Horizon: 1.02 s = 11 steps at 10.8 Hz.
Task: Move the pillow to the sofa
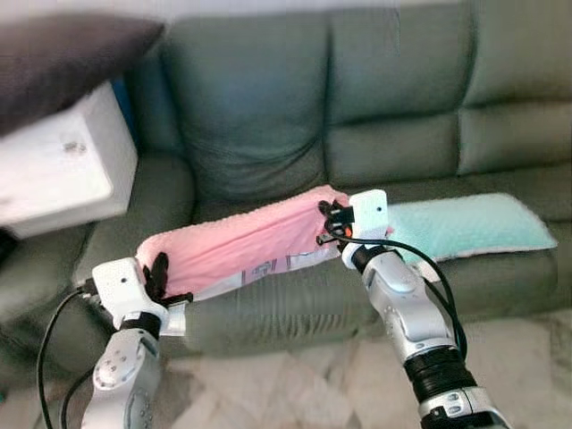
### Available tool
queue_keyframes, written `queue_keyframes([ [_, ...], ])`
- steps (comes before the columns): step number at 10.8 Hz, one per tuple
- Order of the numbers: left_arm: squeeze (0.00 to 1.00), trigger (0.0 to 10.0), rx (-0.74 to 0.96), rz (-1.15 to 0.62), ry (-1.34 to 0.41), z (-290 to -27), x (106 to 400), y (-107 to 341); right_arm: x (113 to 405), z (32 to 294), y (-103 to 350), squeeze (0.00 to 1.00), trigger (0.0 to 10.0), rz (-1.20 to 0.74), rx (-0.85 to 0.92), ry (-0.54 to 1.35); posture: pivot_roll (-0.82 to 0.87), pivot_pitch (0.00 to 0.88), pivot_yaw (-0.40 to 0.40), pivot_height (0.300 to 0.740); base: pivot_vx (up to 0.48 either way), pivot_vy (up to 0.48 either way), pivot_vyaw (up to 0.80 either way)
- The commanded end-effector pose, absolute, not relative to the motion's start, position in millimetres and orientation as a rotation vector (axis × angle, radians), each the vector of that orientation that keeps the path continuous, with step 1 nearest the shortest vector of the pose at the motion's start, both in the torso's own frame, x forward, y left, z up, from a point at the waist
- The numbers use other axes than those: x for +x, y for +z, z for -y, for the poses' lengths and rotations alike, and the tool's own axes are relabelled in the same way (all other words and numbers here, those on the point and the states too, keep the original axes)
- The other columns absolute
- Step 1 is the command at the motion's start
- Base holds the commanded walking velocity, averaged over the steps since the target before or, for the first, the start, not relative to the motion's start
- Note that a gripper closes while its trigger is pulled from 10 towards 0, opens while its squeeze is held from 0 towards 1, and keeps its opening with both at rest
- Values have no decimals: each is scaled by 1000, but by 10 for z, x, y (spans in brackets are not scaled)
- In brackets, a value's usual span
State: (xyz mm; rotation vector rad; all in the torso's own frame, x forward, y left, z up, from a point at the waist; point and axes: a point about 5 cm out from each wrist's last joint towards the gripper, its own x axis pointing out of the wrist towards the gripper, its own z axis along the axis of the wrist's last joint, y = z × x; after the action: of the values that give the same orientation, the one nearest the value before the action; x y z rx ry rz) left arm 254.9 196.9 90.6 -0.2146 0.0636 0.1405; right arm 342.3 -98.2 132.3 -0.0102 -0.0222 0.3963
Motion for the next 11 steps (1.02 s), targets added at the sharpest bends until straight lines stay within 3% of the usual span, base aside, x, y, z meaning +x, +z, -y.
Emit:
queue_keyframes([
  [1, 0, 10000, -210, -53, 166, -2026, 2541, 918, 3452, 1046, 1450, 0, 10000, 80, -21, 369, -168, 21, 56, 740, 480, 0, 0],
  [11, 0, 10000, -219, -64, 172, -2024, 2529, 898, 3434, 1055, 1429, 0, 10000, 74, -21, 369, -169, 26, 59, 740, 465, 0, 0],
])
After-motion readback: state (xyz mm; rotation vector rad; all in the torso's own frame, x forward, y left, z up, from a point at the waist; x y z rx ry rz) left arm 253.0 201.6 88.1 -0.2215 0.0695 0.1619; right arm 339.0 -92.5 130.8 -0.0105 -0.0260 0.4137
